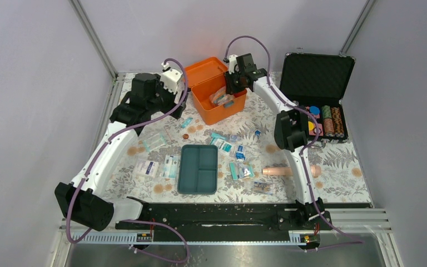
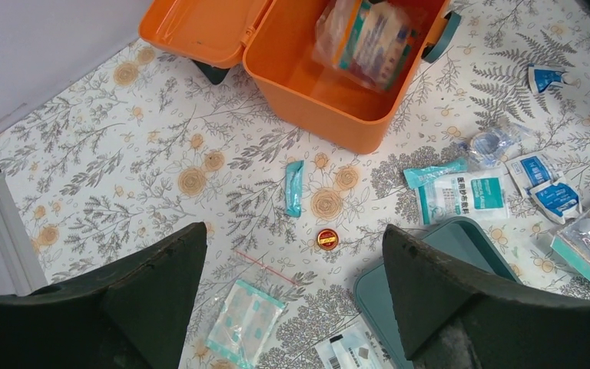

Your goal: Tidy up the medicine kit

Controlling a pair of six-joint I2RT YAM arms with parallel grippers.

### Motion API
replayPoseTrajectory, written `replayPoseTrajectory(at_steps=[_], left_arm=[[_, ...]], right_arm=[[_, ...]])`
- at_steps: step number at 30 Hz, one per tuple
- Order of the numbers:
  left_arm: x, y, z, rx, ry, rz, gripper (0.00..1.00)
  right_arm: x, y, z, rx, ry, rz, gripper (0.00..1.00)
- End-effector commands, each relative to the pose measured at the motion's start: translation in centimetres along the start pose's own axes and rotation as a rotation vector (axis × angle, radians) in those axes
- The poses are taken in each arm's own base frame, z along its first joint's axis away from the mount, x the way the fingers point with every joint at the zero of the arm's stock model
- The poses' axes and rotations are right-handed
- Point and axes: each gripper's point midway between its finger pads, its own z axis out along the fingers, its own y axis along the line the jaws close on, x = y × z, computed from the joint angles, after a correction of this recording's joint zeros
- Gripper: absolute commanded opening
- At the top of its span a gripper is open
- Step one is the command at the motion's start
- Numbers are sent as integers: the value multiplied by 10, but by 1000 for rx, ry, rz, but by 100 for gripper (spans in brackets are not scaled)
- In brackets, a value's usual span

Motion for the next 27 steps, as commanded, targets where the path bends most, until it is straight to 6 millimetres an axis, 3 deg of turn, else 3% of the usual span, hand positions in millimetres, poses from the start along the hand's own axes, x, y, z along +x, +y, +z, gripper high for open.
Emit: replayPoseTrajectory(at_steps=[1,4,7,12,15,18,27], left_arm=[[0,13,-8,-74,-14,-21,84],[16,25,-4,-138,44,-79,85],[36,38,-2,-191,112,-187,85],[76,60,1,-254,197,-465,85],[95,69,2,-261,228,-594,83],[99,77,-2,-274,236,-617,82],[102,87,-23,-313,286,-515,80]], right_arm=[[-48,6,-25,54,-116,-59,41],[-65,4,-40,113,-154,-74,50],[-77,8,-54,119,-186,-71,51],[-84,40,-66,-35,-213,-55,48],[-71,69,-57,-203,-182,-34,42],[-52,86,-42,-275,-133,-2,38],[-19,107,7,-312,-53,72,36]])
